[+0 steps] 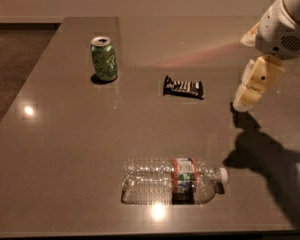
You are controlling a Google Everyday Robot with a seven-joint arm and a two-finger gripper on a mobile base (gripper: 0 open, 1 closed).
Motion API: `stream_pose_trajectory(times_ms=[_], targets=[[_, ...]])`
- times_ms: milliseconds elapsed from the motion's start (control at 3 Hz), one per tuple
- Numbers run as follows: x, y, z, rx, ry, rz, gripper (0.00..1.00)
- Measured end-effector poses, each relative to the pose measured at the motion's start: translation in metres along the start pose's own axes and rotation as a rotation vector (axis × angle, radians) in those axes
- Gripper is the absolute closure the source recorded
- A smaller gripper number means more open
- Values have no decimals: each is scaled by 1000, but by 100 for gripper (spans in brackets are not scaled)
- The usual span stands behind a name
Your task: Pick rxbar chocolate
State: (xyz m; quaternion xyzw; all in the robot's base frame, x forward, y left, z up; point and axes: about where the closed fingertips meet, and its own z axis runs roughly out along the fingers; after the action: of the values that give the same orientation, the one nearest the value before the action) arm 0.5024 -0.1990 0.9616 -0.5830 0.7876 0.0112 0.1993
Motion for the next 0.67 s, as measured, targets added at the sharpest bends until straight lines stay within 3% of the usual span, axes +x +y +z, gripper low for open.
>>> stream_pose_trajectory(times_ms=[667], targets=[[-37,-39,55,-22,-73,22,0]])
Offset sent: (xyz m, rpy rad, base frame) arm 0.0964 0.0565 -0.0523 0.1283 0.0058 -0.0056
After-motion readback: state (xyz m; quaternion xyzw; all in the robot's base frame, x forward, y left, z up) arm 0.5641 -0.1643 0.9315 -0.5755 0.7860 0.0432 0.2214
